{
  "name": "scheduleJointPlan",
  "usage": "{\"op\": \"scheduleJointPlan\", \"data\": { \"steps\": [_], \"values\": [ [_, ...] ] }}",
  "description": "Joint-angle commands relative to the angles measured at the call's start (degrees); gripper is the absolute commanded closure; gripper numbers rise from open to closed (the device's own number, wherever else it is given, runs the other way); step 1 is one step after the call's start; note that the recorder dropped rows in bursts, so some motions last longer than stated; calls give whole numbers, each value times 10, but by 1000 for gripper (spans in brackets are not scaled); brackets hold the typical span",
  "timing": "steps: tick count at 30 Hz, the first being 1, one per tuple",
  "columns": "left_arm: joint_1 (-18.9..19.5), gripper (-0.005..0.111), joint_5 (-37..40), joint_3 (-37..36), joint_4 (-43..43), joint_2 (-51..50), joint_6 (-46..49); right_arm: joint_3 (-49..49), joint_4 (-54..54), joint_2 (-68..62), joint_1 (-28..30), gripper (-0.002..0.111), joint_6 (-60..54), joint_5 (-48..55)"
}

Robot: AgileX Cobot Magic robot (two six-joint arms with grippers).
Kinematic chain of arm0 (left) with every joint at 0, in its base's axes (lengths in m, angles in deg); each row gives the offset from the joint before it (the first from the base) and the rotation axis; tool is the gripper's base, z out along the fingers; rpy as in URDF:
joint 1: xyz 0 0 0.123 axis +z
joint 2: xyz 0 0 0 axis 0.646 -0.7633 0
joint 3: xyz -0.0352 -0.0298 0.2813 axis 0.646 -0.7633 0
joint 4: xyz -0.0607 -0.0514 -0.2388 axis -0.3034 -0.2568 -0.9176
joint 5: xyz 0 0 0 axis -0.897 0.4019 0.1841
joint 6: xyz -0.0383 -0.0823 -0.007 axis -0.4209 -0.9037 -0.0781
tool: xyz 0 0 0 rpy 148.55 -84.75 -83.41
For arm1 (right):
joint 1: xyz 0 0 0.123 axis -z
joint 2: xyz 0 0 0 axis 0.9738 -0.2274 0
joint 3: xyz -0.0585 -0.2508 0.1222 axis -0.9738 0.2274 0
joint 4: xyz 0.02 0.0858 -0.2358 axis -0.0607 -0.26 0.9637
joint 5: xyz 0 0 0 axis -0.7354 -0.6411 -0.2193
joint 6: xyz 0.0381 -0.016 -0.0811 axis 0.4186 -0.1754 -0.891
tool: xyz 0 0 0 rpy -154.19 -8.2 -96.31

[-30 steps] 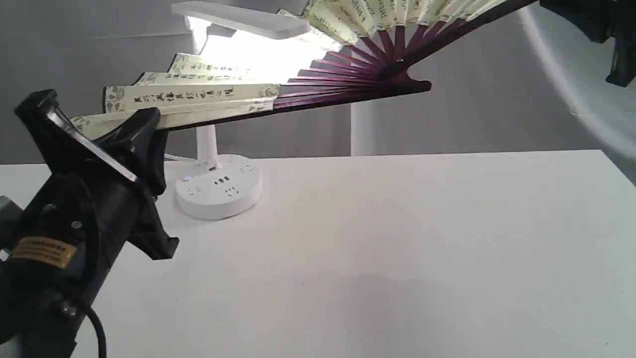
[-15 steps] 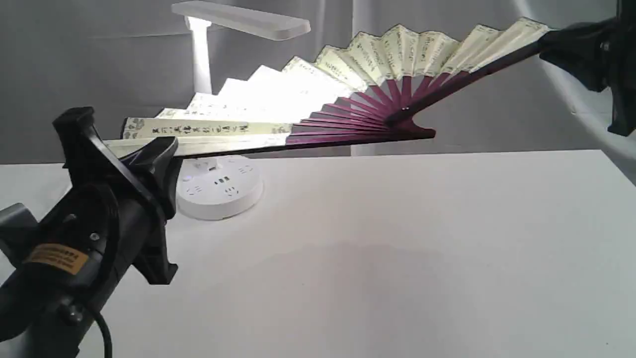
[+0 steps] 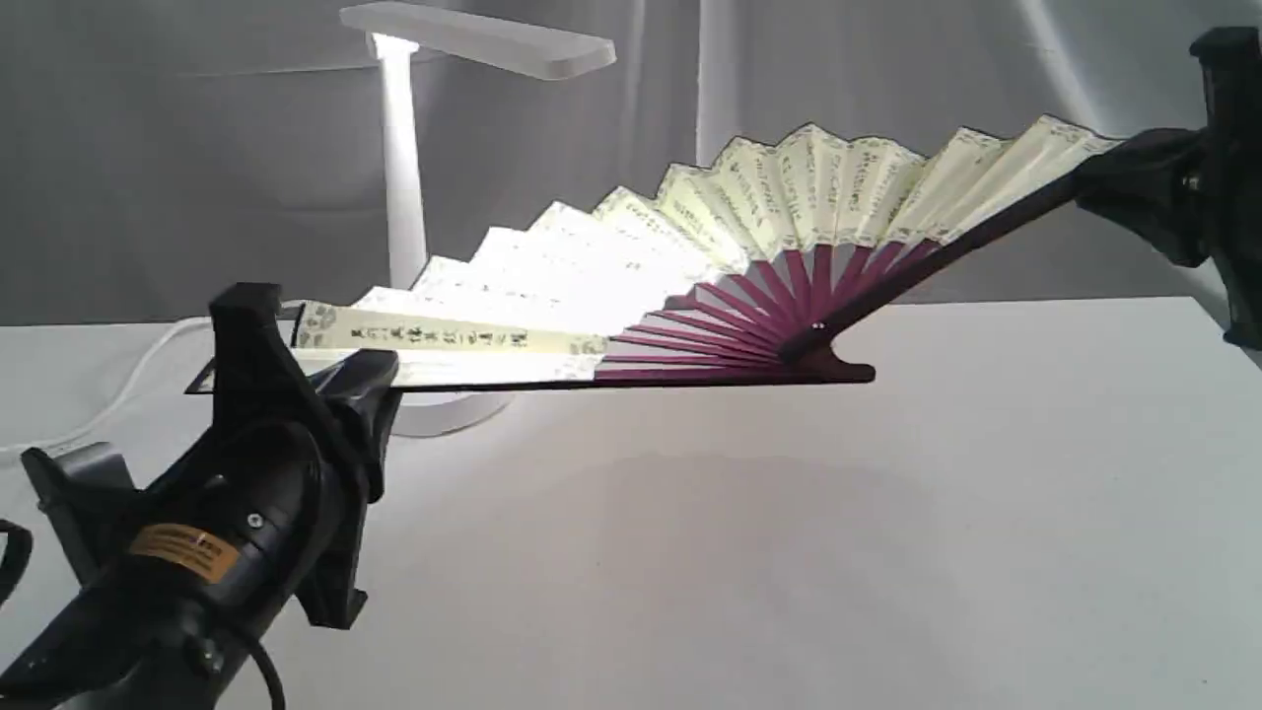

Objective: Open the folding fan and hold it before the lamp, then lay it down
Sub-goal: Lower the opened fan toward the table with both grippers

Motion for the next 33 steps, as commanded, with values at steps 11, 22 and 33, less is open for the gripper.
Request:
{"op": "scheduleJointPlan", "data": {
  "steps": [11,22,33],
  "values": [
    [1,107,-14,3,34,-78,-81,54,26,-9,0,108,-35,-75],
    [1,107,-14,37,79,-140,-121,54,24,-60,0,108,-35,-71],
    [1,107,-16,50,85,-186,-132,54,27,-91,0,108,-47,-95]
  ]
}}
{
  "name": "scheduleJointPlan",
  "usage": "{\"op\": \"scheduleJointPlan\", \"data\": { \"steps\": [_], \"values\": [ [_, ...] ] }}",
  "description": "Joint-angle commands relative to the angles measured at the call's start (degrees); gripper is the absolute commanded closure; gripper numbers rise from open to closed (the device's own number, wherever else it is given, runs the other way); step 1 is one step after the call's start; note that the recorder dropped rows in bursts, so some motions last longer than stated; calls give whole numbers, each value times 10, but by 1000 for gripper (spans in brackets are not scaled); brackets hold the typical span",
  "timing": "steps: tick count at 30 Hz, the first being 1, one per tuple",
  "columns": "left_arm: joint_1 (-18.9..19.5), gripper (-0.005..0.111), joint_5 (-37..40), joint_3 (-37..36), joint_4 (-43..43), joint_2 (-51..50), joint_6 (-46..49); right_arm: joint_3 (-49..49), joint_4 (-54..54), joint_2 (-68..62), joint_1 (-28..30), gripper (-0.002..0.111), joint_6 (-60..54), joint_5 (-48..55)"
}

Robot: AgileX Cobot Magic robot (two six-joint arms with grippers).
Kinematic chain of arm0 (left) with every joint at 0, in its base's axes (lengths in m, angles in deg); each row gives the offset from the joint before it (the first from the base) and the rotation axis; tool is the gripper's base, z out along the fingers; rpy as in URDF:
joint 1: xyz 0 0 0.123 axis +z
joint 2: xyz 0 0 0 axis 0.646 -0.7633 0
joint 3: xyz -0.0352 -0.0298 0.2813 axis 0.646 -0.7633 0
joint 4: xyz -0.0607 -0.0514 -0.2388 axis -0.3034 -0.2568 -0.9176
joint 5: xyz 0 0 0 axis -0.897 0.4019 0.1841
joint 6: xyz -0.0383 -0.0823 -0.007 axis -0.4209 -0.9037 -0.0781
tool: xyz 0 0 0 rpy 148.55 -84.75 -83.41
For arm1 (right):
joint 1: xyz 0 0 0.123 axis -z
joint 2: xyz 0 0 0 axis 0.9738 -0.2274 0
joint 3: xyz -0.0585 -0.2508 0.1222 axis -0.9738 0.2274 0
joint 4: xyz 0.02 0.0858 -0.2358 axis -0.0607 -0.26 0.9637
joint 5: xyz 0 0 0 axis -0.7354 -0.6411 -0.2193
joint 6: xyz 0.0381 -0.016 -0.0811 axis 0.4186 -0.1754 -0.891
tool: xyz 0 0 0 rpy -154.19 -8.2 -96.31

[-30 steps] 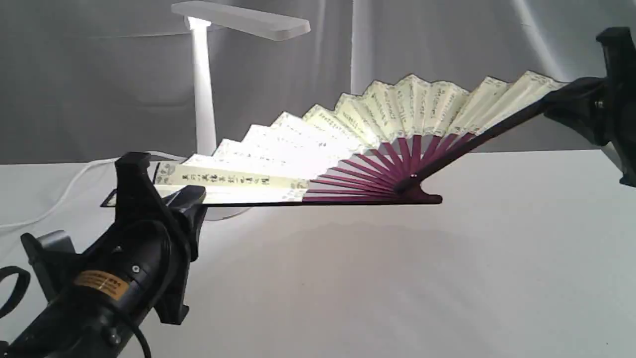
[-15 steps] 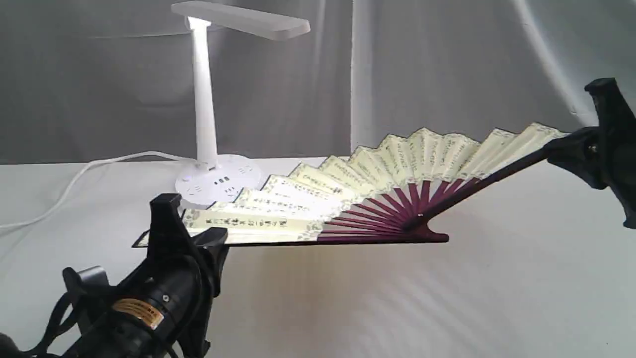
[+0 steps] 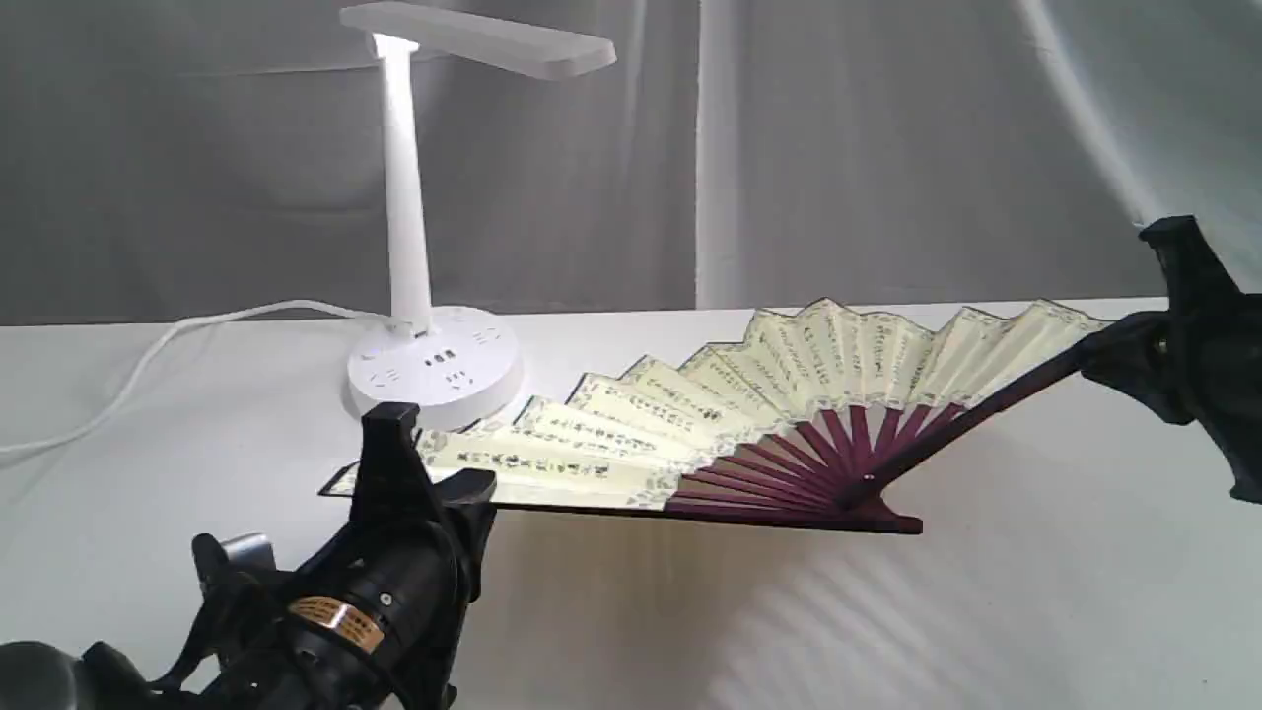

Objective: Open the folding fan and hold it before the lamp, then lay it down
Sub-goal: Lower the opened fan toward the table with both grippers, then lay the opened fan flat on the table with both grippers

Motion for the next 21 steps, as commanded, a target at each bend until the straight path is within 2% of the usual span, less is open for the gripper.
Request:
{"op": "scheduleJointPlan", "data": {
  "steps": [1,21],
  "values": [
    [1,107,-17,6,20,-11,-15,3,19,-8,0,108,-27,-2],
    [1,107,-10,6,8,-20,-16,3,21,-8,1,108,-37,-37]
  ]
}}
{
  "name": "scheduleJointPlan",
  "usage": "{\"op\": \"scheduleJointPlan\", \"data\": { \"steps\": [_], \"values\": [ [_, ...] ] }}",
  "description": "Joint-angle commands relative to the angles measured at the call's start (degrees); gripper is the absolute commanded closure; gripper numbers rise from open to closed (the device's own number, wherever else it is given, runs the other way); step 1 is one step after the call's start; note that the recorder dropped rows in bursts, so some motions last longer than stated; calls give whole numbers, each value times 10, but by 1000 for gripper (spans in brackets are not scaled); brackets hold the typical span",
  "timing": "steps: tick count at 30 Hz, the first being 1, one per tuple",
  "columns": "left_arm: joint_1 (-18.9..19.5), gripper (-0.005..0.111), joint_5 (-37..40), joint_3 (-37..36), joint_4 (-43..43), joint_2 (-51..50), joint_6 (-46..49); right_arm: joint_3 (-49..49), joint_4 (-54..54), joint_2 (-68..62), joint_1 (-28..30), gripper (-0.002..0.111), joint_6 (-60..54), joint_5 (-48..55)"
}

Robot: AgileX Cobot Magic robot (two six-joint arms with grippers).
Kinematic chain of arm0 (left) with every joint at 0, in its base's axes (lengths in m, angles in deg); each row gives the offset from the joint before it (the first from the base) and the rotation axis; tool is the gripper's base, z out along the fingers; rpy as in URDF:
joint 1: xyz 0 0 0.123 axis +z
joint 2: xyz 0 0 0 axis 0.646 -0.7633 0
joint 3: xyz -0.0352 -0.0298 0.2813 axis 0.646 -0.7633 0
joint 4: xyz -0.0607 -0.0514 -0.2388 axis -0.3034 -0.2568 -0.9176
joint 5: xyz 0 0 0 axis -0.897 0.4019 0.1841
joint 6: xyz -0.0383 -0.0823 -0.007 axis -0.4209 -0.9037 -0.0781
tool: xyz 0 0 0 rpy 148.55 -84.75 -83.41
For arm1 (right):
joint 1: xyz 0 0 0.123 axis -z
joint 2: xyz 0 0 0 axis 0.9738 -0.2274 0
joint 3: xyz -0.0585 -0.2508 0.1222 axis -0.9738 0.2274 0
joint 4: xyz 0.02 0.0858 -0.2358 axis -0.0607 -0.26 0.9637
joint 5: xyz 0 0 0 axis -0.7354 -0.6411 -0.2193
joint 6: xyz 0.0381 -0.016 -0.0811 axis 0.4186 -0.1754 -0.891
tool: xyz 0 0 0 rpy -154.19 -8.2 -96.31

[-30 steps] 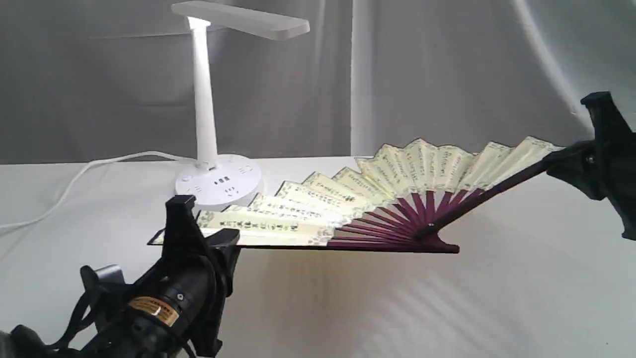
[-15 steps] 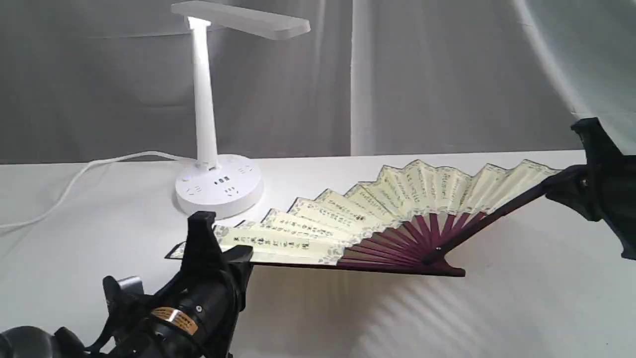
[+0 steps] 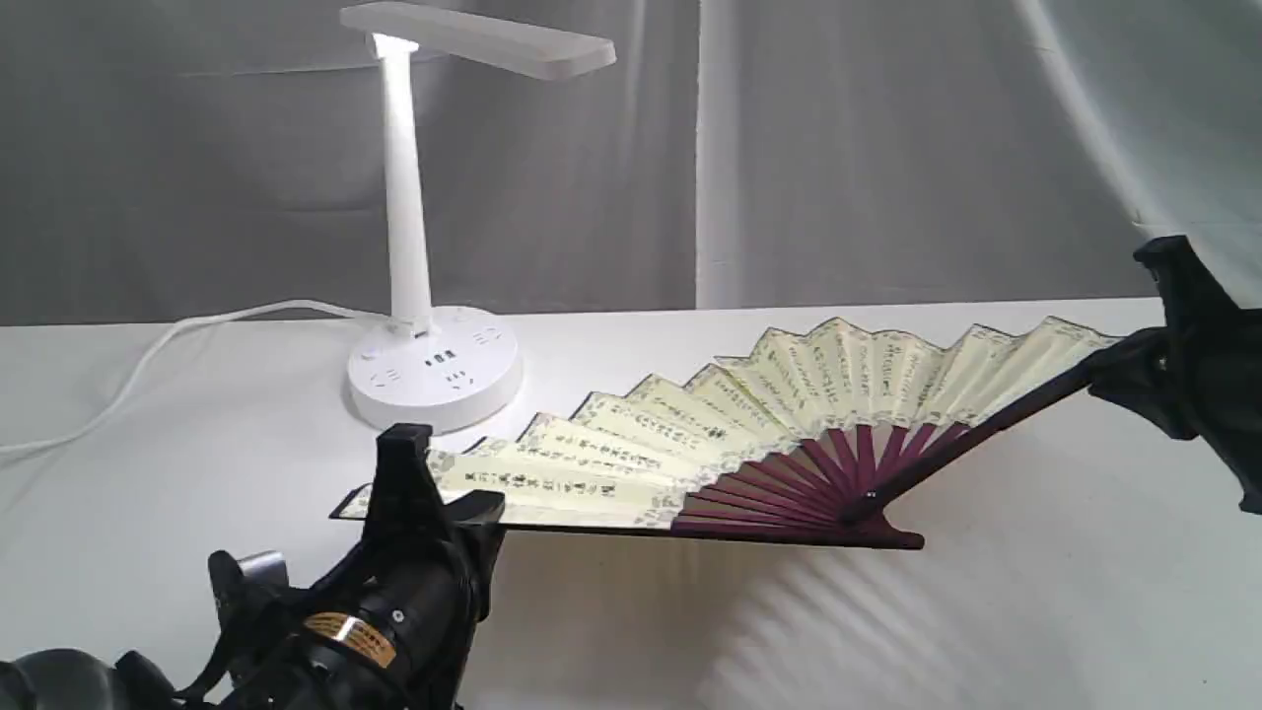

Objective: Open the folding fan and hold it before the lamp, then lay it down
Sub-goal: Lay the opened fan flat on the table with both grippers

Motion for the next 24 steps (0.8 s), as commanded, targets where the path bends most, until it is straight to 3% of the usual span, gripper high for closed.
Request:
{"op": "scheduleJointPlan", "data": {
  "steps": [1,14,24],
  "values": [
    [1,107,-8,3,1,2,-3,3,18,0,1,108,-20,-13],
    [1,107,-5,3,-2,2,-1,3,19,0,1,108,-20,-14],
    [1,107,52,3,-13,2,-3,3,28,0,1,108,-20,-19]
  ]
}}
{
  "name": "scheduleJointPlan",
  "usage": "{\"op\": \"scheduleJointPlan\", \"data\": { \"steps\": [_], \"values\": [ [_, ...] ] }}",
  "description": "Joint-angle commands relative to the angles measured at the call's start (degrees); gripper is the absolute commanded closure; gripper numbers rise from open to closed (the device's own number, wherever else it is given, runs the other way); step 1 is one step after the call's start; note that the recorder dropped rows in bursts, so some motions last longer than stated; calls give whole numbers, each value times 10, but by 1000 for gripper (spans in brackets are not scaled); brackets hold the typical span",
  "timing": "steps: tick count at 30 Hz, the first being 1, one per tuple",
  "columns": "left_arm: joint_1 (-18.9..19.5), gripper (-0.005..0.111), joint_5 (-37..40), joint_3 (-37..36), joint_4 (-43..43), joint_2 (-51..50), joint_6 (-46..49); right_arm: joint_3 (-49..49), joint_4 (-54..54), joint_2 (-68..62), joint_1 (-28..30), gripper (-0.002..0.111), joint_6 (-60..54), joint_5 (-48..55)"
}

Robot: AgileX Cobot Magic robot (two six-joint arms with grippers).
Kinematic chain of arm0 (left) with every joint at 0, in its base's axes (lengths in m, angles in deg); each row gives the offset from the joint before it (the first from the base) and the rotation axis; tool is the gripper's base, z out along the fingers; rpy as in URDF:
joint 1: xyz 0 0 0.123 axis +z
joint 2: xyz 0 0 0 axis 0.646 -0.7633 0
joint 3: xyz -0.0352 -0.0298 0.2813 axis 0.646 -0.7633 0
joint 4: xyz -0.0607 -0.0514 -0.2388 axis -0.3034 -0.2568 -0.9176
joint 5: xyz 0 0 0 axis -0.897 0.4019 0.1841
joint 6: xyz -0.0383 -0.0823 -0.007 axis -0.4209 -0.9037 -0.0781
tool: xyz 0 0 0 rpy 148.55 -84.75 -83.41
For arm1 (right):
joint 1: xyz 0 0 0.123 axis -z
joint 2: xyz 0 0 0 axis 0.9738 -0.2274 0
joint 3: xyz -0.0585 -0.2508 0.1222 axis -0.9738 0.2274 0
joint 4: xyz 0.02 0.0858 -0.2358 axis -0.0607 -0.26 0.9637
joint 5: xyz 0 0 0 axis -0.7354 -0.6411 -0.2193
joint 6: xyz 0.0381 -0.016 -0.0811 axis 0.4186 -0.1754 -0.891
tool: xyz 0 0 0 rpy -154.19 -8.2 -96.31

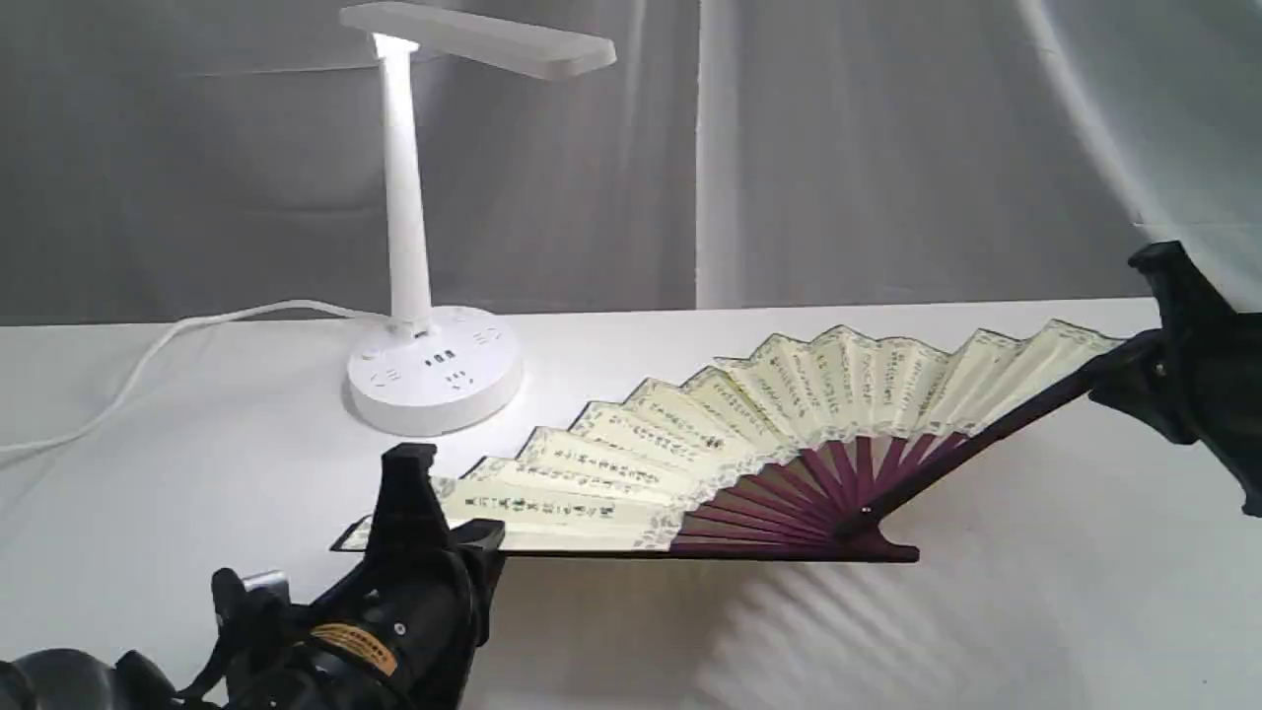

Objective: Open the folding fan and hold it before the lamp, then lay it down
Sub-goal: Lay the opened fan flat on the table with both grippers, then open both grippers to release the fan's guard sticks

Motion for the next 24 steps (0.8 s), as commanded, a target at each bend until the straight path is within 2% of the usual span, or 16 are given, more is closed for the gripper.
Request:
{"op": "scheduleJointPlan", "data": {
  "steps": [1,5,8,12,18,21,24],
  "values": [
    [1,106,4,3,-4,2,4,3,18,0,1,108,-20,-11],
    [1,101,0,3,-7,2,4,3,22,0,1,108,-18,-14],
    [1,91,0,3,-7,2,4,3,22,0,1,103,-18,-14],
    [1,76,0,3,-7,2,4,3,22,0,1,84,-19,-16],
    [1,58,0,3,-7,2,19,3,65,0,1,57,-19,-25],
    [1,47,-6,3,-7,2,67,3,102,0,1,46,-19,-25],
    [1,44,-44,3,6,2,131,3,141,0,1,44,-19,-20]
  ]
}}
